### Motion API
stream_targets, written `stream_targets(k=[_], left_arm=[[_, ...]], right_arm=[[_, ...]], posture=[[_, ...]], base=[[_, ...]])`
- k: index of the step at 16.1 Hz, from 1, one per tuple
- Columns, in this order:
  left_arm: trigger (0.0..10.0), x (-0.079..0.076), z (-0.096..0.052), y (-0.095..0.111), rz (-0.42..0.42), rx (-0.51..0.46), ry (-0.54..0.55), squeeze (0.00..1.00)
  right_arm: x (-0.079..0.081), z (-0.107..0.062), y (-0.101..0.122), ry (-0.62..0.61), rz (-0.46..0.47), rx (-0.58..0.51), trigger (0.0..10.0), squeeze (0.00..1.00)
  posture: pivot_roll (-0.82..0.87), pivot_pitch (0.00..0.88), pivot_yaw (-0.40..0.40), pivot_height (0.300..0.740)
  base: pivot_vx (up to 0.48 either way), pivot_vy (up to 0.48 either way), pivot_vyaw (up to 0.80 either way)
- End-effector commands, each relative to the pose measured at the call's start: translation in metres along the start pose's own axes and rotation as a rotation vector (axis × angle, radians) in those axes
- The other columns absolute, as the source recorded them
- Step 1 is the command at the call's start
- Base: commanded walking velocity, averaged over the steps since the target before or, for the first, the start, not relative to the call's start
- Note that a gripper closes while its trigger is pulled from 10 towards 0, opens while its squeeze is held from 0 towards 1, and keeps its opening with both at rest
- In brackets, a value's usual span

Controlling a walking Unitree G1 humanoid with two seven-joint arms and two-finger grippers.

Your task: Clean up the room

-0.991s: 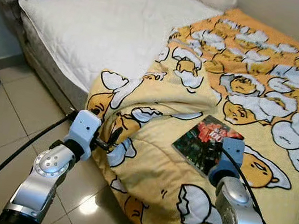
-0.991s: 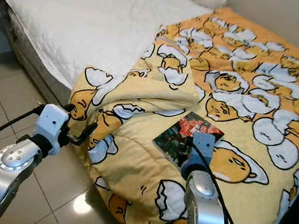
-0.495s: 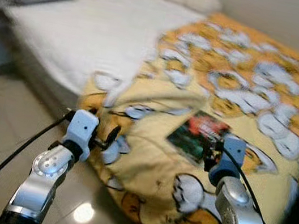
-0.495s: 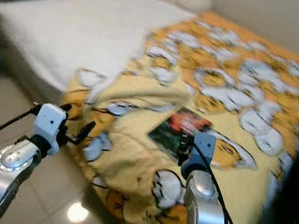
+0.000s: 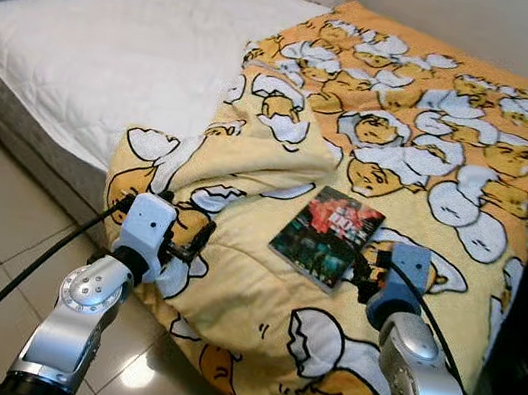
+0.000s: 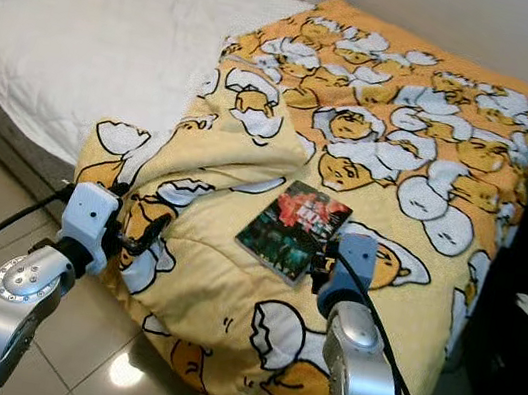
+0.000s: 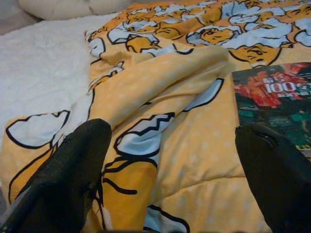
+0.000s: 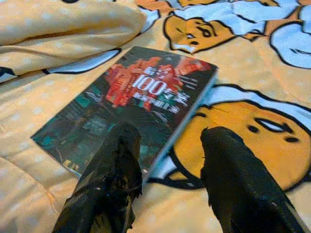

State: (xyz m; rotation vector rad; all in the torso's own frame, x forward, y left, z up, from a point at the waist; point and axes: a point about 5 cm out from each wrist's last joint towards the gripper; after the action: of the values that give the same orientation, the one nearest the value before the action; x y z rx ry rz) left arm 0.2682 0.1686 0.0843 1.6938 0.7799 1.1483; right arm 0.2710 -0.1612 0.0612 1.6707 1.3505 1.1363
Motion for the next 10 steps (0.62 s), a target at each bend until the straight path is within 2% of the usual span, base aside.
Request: stream_targets(k=[1,3,5,10], left_arm=[[10.0,0.0037,-0.0019,0.0013,-0.003,-0.003,0.010,0.00],[10.0,0.0036,-0.0025,0.0013,-0.002,-0.003,0.007,0.00],[10.0,0.0029,-0.0028,0.0018,-0.002,-0.003,0.007,0.00],[10.0,0.0020,-0.0043,0.0027,-0.002,-0.004,0.003,0.00]], right_arm=[[-0.0011,0.0002,0.0034,-0.007,-0.004,-0.009,10.0,0.00],[-0.0035,0.0003,0.0026,-0.021,0.030,-0.001,10.0,0.00],[-0.0038,0.0000,0.0032,-0.016,0.027,-0.002,10.0,0.00],[-0.0007,0.0004,0.0038,-0.005,0.013,-0.005,10.0,0.00]], posture=[[-0.05,0.000,-0.017,0.740],[-0.05,0.000,-0.017,0.740],[-0.05,0.000,-0.019,0.740],[-0.05,0.000,-0.023,0.740]], base=[[0.319,0.000,0.00],[0.322,0.000,0.00],[0.319,0.000,-0.80],[0.321,0.000,0.00]])
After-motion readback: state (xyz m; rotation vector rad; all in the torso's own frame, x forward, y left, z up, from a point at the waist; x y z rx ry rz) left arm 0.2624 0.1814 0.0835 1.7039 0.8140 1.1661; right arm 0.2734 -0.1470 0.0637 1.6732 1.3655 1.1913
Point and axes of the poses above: a point about 5 cm out from each wrist's last joint towards the gripper, its own z axis pointing out of the wrist towards the gripper, its own y axis along the axis of the wrist's last joint, x = y × z, and after that the axes turned 11 degrees about z, right-handed
